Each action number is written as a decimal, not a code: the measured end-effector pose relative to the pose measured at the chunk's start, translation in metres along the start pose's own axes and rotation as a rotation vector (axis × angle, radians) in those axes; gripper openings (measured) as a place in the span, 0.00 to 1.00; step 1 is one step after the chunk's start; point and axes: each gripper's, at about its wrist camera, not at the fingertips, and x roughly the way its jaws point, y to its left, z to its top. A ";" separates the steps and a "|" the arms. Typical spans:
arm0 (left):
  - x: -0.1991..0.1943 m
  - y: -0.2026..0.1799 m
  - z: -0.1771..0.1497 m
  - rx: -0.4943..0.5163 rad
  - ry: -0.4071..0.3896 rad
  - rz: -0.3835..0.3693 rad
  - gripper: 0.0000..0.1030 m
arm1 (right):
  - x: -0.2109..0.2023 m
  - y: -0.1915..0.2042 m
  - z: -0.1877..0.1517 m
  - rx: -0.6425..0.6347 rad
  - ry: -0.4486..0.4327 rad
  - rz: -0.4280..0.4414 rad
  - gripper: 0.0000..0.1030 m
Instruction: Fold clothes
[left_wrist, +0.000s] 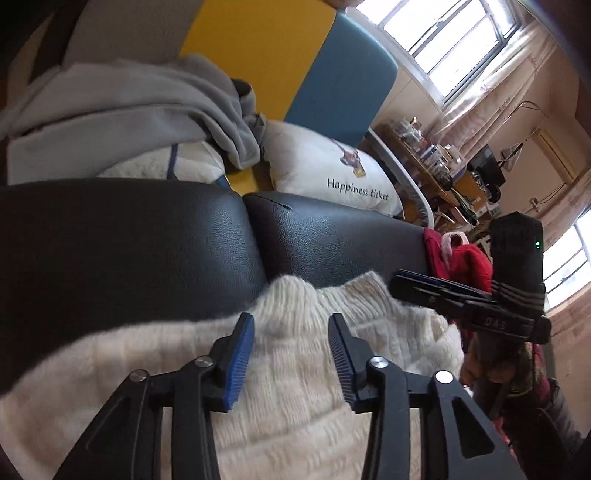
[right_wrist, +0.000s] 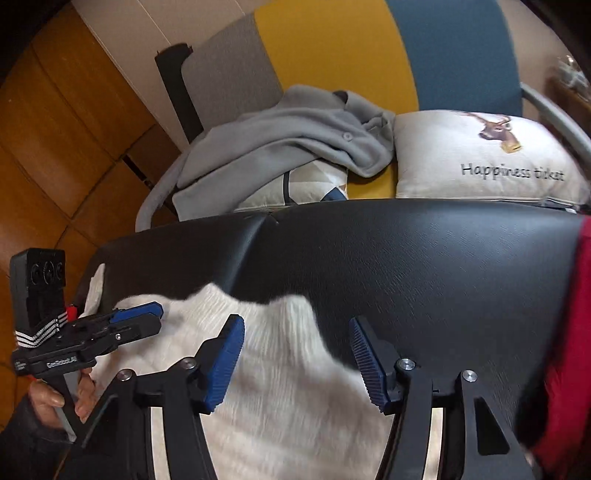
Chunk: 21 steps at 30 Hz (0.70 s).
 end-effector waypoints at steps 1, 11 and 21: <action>0.007 0.001 0.005 -0.002 0.018 0.003 0.44 | 0.009 -0.001 0.005 -0.004 0.022 0.005 0.59; 0.023 -0.018 0.011 0.093 0.074 0.001 0.08 | 0.024 0.005 0.003 -0.039 0.062 0.070 0.10; -0.041 -0.045 -0.070 0.178 -0.080 0.014 0.11 | -0.038 0.042 -0.061 -0.139 -0.117 0.108 0.10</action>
